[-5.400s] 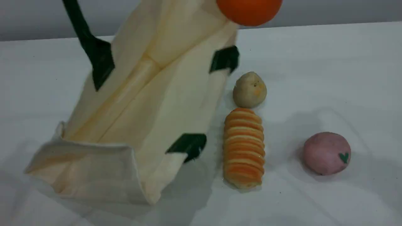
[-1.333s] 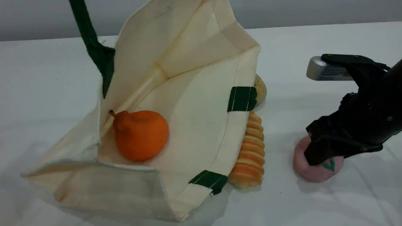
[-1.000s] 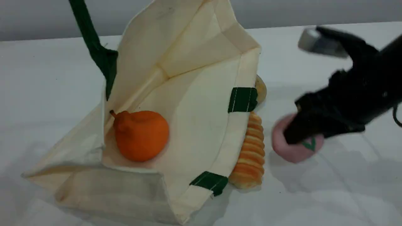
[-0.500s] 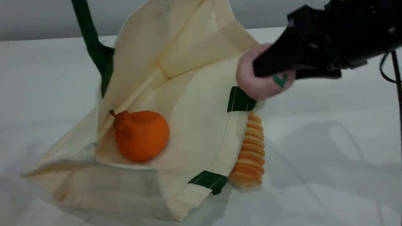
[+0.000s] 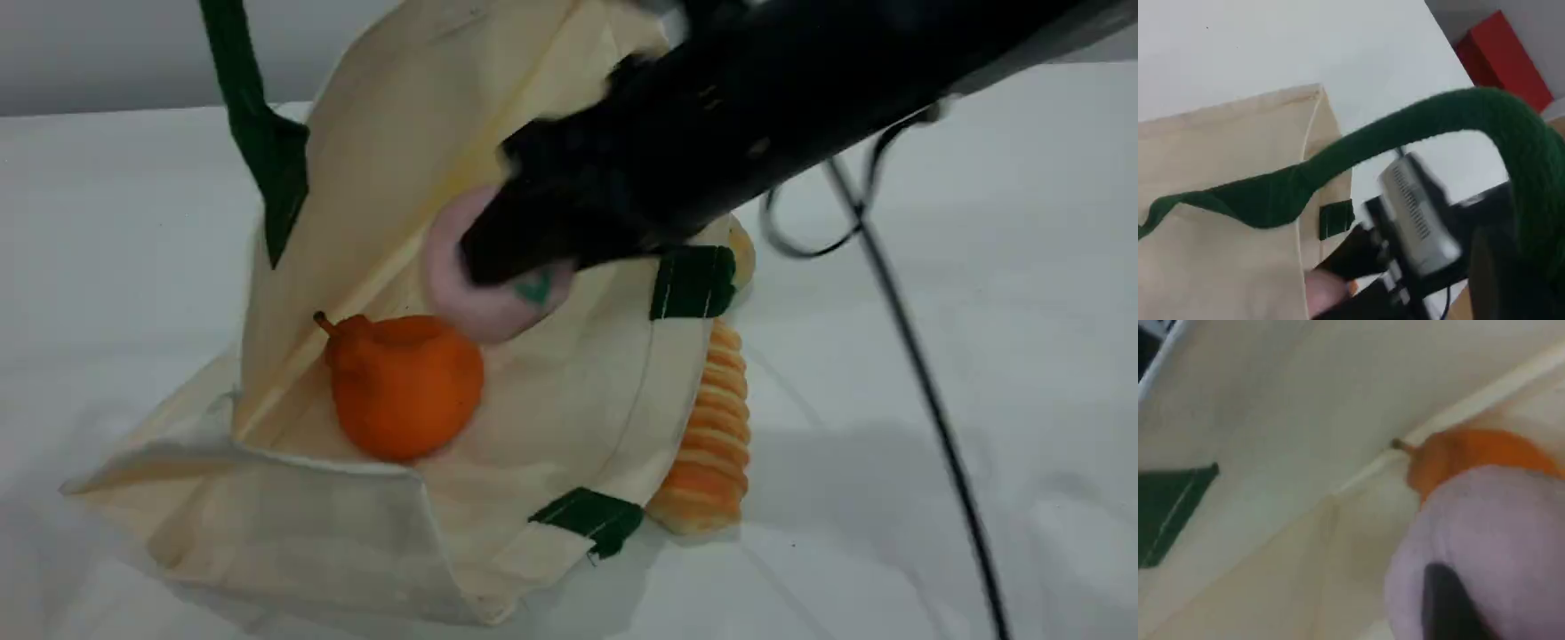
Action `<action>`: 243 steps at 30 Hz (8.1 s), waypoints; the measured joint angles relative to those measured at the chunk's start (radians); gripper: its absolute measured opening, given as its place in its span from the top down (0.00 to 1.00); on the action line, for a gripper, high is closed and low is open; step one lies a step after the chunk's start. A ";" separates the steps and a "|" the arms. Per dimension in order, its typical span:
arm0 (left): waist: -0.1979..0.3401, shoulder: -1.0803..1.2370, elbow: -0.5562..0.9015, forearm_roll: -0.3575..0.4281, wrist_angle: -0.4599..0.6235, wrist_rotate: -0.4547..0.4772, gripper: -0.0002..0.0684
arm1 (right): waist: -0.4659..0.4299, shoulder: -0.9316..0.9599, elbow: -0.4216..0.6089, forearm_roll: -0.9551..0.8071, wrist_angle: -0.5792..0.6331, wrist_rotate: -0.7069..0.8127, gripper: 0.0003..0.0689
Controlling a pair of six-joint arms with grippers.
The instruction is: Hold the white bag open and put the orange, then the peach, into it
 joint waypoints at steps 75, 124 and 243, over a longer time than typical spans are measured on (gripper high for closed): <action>0.000 0.162 0.000 0.319 0.009 -0.001 0.48 | -0.486 -0.100 -0.109 -0.465 0.623 0.466 0.19; 0.000 -0.090 0.001 0.394 0.114 -0.009 0.43 | -0.492 -0.816 -0.109 -1.406 0.273 1.190 0.33; 0.210 -1.492 0.932 0.712 0.005 -0.347 0.43 | -0.651 -1.953 0.458 -1.658 0.465 1.514 0.33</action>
